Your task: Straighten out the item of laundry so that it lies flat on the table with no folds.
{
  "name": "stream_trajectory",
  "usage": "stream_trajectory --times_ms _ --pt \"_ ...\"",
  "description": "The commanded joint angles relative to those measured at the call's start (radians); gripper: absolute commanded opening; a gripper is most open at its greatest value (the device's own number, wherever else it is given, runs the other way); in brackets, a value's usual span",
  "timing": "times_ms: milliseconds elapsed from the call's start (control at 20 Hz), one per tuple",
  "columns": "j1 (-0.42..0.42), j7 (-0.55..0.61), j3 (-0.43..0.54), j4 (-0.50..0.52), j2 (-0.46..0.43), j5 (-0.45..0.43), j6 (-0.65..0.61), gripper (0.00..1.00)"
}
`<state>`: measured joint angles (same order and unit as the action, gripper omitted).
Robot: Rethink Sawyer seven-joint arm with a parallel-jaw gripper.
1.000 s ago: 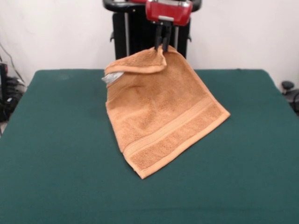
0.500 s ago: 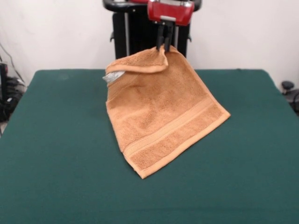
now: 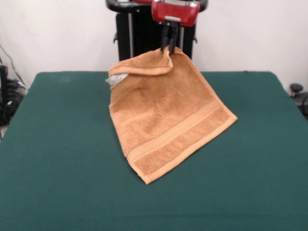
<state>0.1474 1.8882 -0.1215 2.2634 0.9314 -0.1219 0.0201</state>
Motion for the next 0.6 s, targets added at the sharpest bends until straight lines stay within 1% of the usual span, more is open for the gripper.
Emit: stream_trajectory --times_ms 50,150,250,400,500,550,600 --pt "0.003 0.113 0.112 0.067 0.026 0.012 -0.160 0.00" --pt "-0.009 0.114 0.109 0.078 0.070 0.024 -0.196 0.00" --pt "-0.027 0.110 0.094 0.065 0.084 0.026 -0.222 0.00" --pt "-0.024 0.116 0.091 0.059 0.057 0.017 -0.196 0.00" --pt "-0.084 0.101 0.016 0.015 0.038 -0.024 -0.168 0.00" --pt "-0.094 0.104 -0.002 0.006 0.032 -0.029 -0.157 1.00" --pt "-0.103 0.108 -0.015 0.004 0.029 -0.031 -0.145 1.00"
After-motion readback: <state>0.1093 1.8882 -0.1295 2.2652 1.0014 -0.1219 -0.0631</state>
